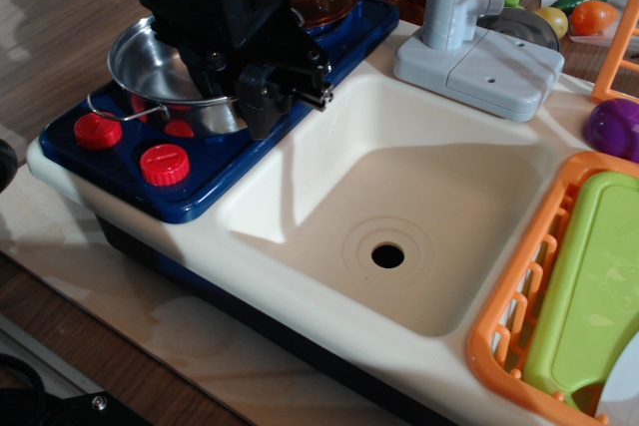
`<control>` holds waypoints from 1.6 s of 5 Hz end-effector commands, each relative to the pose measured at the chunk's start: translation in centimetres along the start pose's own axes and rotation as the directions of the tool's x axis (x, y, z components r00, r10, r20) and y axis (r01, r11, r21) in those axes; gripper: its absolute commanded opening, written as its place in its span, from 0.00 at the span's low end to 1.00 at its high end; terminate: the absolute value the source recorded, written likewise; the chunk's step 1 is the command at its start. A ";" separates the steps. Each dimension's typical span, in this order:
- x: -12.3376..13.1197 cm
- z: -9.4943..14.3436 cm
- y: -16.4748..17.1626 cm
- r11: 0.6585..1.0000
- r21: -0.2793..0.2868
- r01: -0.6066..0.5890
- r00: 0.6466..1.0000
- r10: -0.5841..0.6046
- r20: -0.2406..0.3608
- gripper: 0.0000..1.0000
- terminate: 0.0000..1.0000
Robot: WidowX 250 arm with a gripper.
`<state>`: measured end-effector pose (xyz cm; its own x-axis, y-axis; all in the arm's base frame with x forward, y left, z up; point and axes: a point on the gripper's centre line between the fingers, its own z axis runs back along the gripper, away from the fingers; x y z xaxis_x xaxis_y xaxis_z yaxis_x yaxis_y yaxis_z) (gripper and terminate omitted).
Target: Put pan from stove to sink
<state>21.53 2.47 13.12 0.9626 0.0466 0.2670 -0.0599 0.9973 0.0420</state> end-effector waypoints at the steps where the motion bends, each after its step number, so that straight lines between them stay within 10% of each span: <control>1: 1.5 1.3 -0.6 1.000 0.023 -0.005 0.999 0.005 0.034 0.00 0.00; 6: 5.0 3.2 -9.9 0.996 0.083 -0.035 0.999 0.034 0.004 0.00 0.00; 7: 4.4 2.4 -10.5 0.996 0.071 -0.062 0.998 0.060 0.031 1.00 0.00; 8: 3.9 2.0 -10.6 0.997 0.045 -0.070 0.995 0.067 0.072 1.00 1.00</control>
